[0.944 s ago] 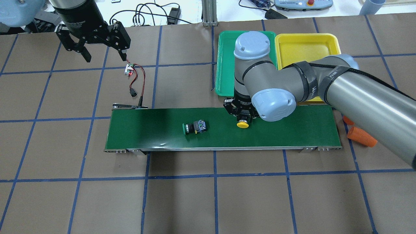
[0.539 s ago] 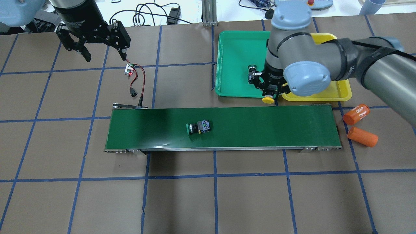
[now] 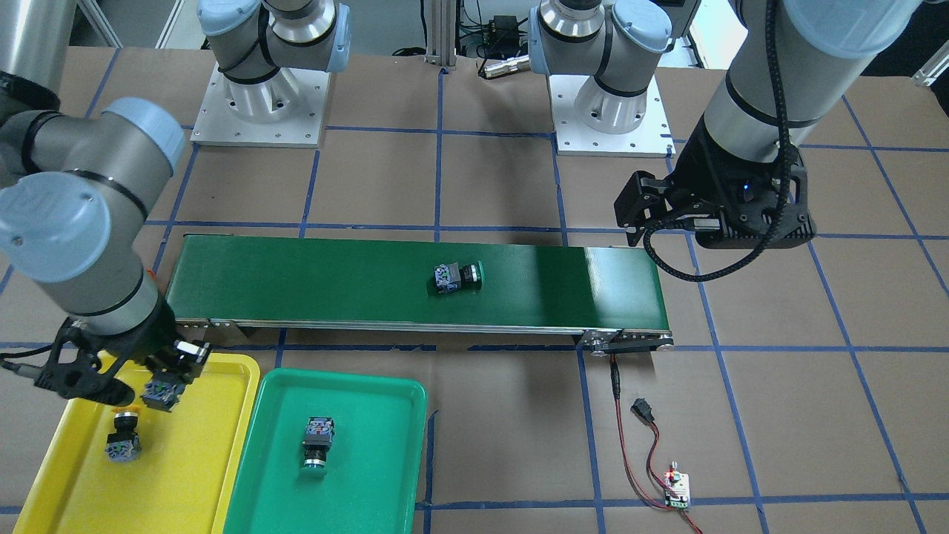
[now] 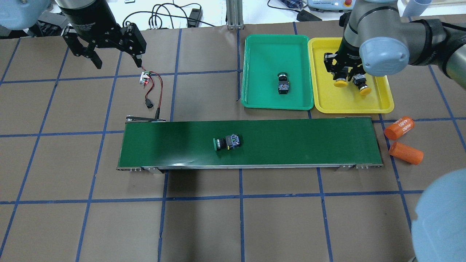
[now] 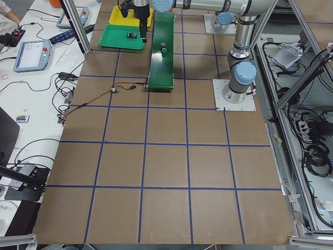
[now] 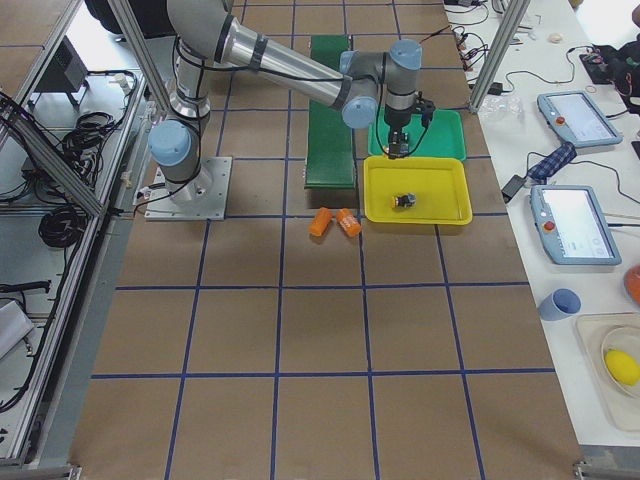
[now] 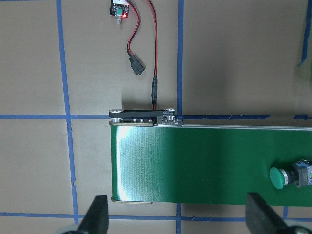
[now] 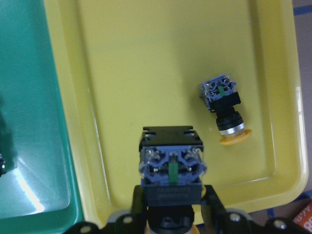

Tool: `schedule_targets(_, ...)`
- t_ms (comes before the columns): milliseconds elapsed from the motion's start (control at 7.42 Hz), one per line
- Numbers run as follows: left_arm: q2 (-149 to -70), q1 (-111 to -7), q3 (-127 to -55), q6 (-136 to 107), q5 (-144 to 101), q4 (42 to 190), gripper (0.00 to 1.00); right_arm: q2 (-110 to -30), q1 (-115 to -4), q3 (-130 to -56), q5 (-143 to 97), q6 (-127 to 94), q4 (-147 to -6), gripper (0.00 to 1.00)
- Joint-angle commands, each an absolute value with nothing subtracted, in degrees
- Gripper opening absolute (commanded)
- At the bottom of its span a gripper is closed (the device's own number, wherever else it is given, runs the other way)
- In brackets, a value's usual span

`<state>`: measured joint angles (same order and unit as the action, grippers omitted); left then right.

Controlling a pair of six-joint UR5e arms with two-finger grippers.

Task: Sort buttons by color to trays
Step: 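Carry the yellow button into the yellow tray and open the right gripper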

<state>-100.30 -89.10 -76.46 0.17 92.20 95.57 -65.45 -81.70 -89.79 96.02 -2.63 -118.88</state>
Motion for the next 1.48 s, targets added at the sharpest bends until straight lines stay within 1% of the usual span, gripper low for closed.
schedule_targets(0, -99.8, -89.1, -76.7, 0.2, 92.1, 95.5, 1.0, -62.6, -80.3, -88.9, 96.2, -1.4, -119.7, 0.02)
schedule_targets(135, -99.7, -89.1, -77.0, 0.2, 92.1, 95.5, 1.0, -62.1, -80.3, -89.1, 95.3, -1.9, -120.5, 0.2)
schedule_targets(270, -99.7, -89.1, -77.1, 0.2, 92.1, 95.5, 1.0, -62.2, -80.5, -89.2, 90.5, -2.4, -120.5, 0.51)
schedule_targets(405, -100.0, -89.1, -76.5, 0.2, 92.0, 95.5, 1.0, -61.9, -80.3, -89.6, 88.5, -2.0, -120.8, 0.65)
schedule_targets(539, -99.8, -89.1, -76.9, 0.2, 92.1, 94.8, 1.0, -61.5, -79.6, -89.5, 88.6, -0.9, -121.3, 1.0)
schedule_targets(809, -99.6, -89.2, -77.2, 0.2, 92.0, 94.8, 1.0, -62.0, -77.2, -89.0, 88.8, 4.6, -121.4, 1.0)
schedule_targets(1079, -100.1, -88.9, -76.5, 1.1, 92.0, 94.0, 1.0, -66.9, -75.4, -89.7, 89.1, 3.7, -120.7, 1.0)
schedule_targets(1214, -99.4, -89.2, -77.7, 1.1, 92.0, 93.9, 1.0, -70.3, -75.1, -89.9, 89.2, -0.1, -118.2, 1.0)
schedule_targets(1349, -99.6, -89.2, -77.7, 1.1, 92.0, 93.9, 1.0, -72.9, -75.2, -90.0, 89.2, -9.1, -110.7, 1.0)
